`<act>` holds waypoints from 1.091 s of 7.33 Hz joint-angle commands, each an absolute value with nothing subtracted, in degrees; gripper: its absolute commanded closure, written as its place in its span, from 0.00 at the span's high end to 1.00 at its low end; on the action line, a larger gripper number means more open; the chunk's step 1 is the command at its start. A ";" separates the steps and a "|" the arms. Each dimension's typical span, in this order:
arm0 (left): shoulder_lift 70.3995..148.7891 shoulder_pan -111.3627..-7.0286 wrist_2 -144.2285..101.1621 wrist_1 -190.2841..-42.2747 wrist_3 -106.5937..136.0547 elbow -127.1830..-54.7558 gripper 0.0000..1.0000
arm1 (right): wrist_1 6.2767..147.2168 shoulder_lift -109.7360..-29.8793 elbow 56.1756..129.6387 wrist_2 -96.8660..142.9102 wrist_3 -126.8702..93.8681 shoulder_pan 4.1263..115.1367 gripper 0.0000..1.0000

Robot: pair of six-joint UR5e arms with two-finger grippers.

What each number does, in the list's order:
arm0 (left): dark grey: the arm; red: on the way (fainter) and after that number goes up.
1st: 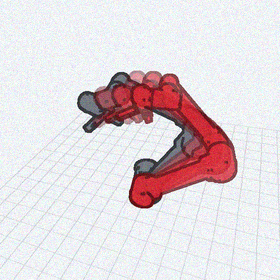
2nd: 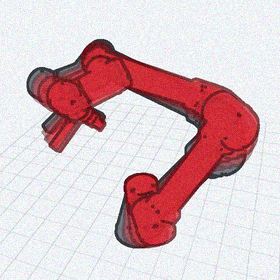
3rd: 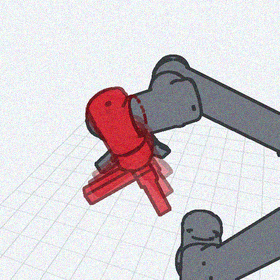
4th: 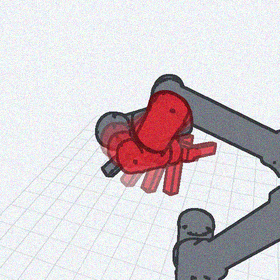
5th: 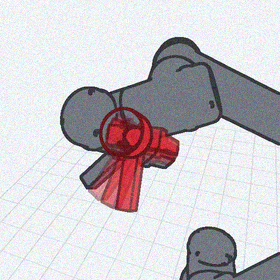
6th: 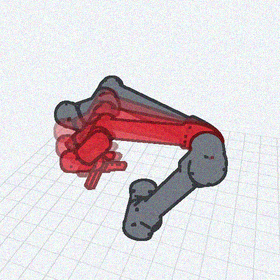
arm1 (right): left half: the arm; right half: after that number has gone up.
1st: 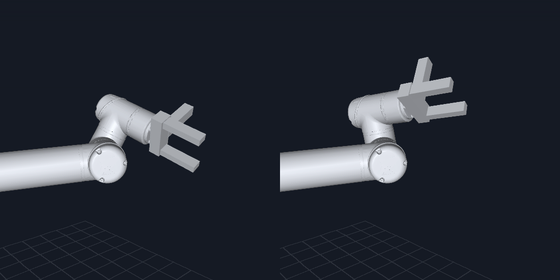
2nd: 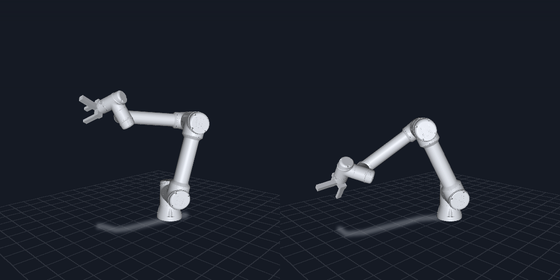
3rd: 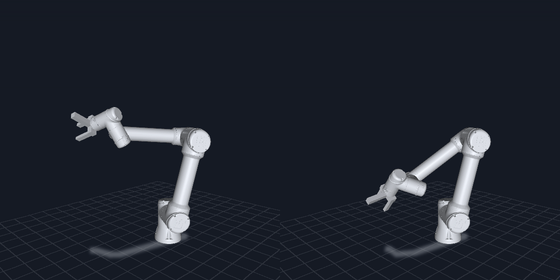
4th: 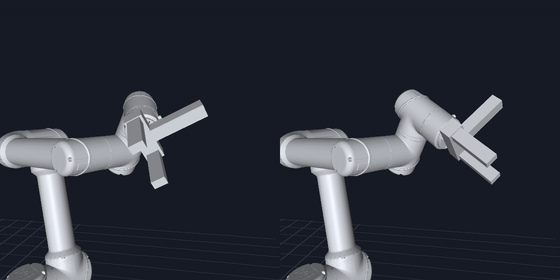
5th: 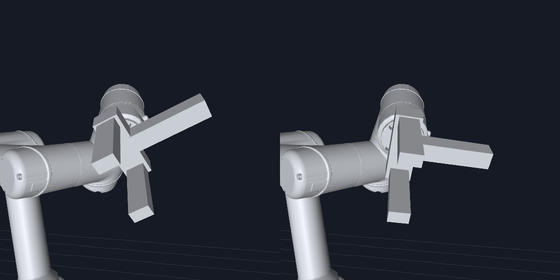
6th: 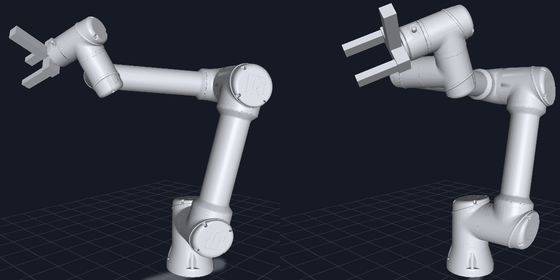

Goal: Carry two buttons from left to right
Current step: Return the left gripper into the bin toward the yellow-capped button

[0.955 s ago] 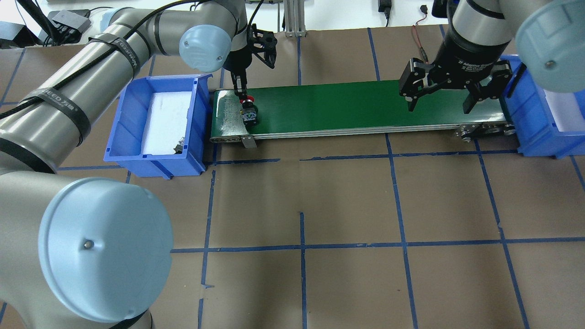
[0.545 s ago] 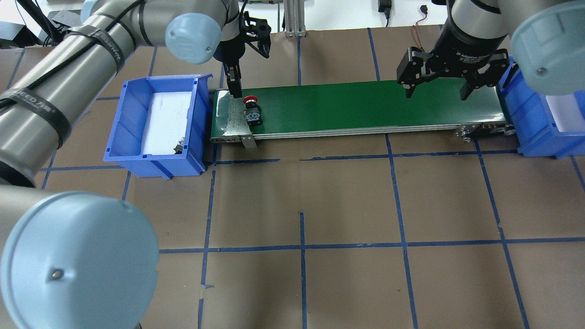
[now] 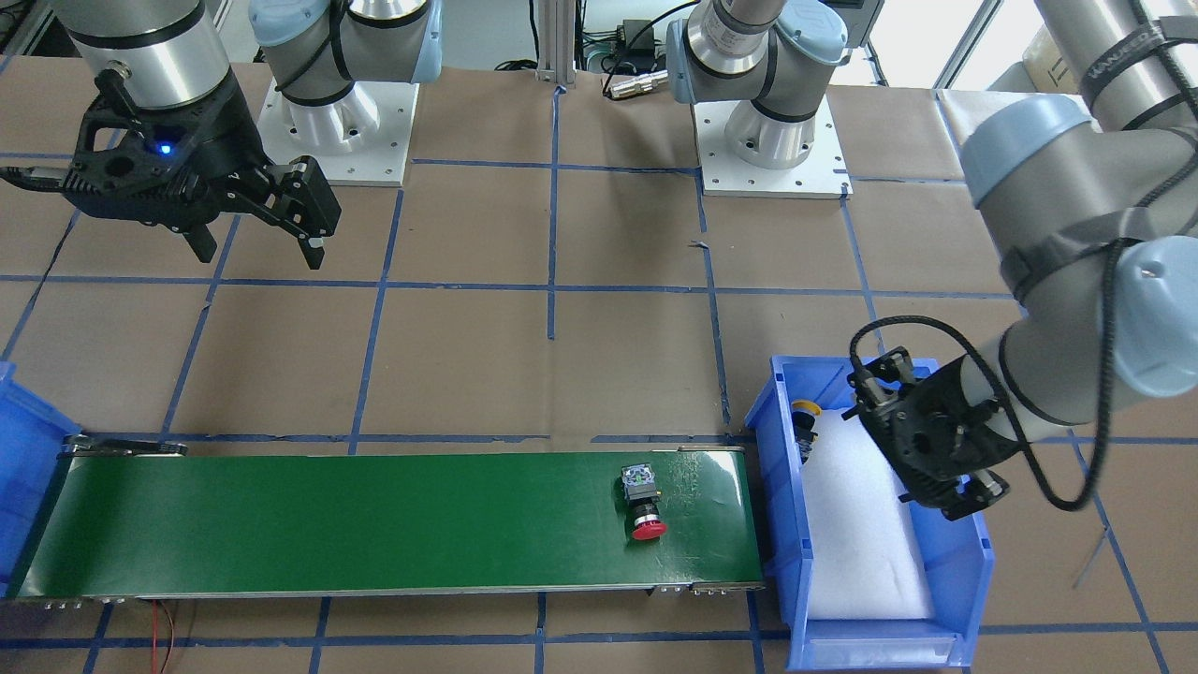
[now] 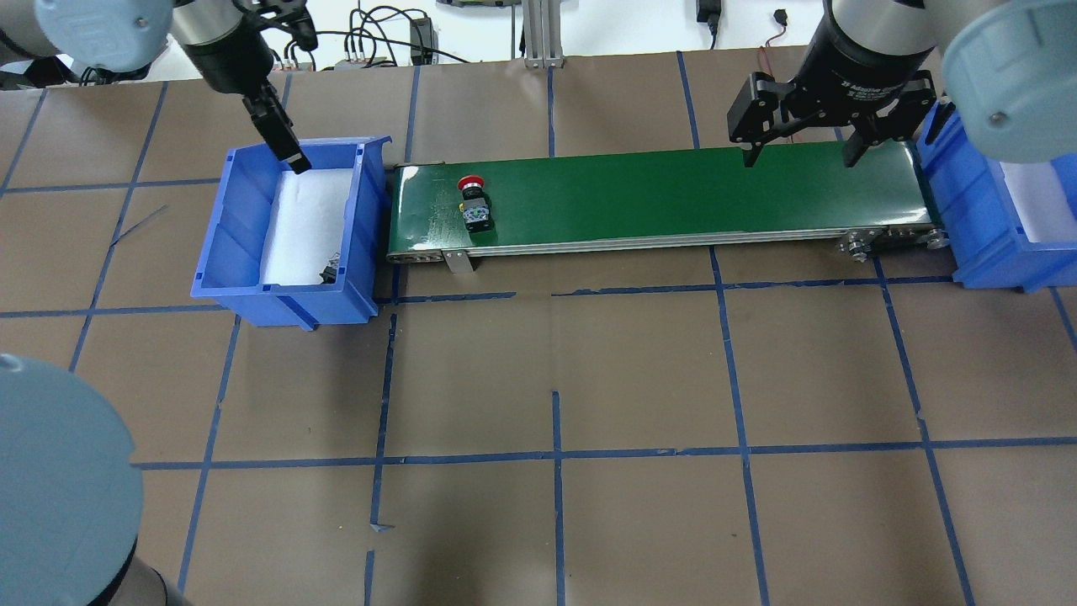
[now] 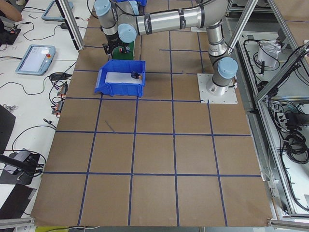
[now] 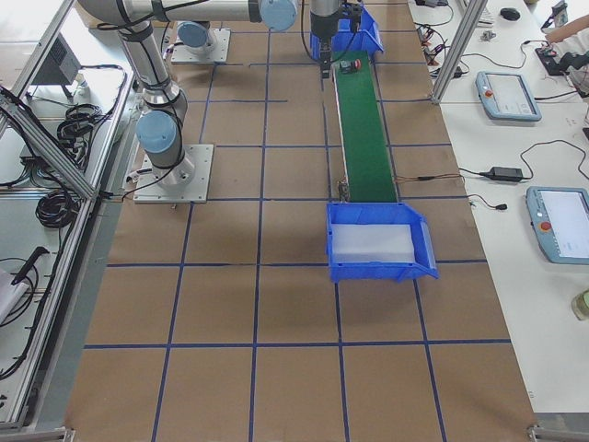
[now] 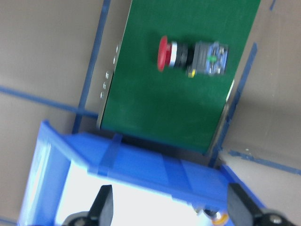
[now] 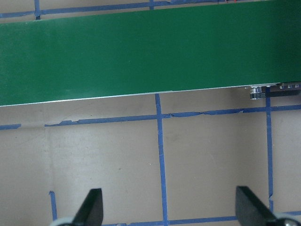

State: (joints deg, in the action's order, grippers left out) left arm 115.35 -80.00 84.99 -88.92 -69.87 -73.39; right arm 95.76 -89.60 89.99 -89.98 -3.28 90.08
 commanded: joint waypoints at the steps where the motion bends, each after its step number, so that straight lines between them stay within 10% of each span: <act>1: 115.84 -76.29 84.37 -89.30 -70.40 -80.38 1.00 | 94.83 -88.08 90.27 -89.21 -3.17 89.74 1.00; 8: 123.12 -77.17 81.39 -82.89 -65.75 -85.69 1.00 | 95.45 -86.93 90.88 -89.30 -2.02 89.56 1.00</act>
State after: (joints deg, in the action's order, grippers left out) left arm 121.75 -76.95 81.53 -84.13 -66.87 -85.19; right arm 95.26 -87.13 90.81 -89.25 -2.17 89.61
